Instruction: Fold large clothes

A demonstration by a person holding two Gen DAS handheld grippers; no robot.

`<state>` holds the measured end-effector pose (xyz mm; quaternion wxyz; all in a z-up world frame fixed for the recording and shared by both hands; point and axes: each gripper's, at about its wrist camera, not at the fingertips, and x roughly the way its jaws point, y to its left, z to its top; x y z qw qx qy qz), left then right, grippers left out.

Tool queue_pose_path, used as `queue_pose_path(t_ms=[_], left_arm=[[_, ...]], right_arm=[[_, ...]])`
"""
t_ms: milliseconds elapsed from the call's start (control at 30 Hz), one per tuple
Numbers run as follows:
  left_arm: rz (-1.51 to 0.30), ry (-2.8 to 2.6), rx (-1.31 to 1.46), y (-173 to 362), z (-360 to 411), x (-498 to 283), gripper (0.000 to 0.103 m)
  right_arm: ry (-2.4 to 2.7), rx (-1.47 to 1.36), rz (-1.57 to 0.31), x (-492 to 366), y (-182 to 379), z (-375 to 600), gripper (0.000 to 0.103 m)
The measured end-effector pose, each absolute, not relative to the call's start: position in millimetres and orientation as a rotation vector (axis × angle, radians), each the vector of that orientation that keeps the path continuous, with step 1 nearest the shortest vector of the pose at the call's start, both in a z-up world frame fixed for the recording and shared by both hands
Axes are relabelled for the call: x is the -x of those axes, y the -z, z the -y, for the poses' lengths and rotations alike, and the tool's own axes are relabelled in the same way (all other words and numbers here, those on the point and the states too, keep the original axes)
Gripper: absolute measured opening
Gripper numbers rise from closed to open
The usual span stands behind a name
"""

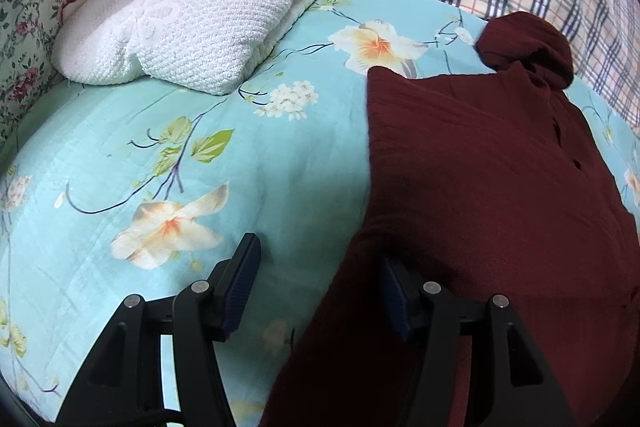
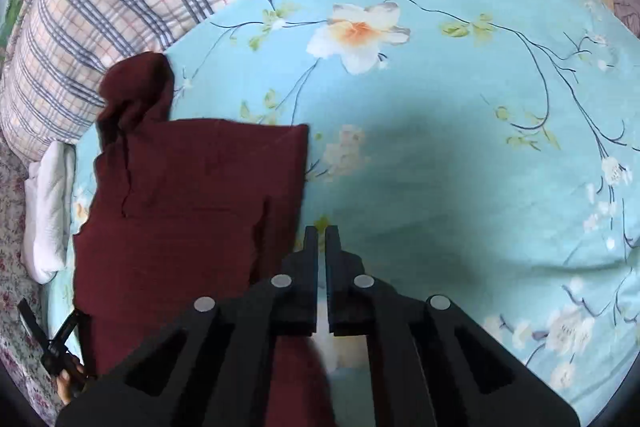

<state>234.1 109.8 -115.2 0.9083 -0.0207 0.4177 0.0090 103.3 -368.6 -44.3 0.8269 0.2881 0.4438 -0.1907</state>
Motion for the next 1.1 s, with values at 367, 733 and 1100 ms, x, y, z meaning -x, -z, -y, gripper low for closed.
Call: queue_pose_path(t_ms=[367,733,1100], left_arm=[[-0.795,0.216,0.072,65.4,-56.8,-212.1,0.058],[-0.881,0.137,-0.073,93.8,-20.6,-243.5,0.058],[-0.843,0.270,0.057,27.4,11.0,-332.5,0.062]], right_arm=[[0.144,-0.659,-0.977,-151.7,78.2,313.4,0.013],[0.190,-0.672,-0.912,-132.5,61.2,339.3,0.062],[0.061,-0.610,-0.822,-221.7,24.2,333.8,0.064]])
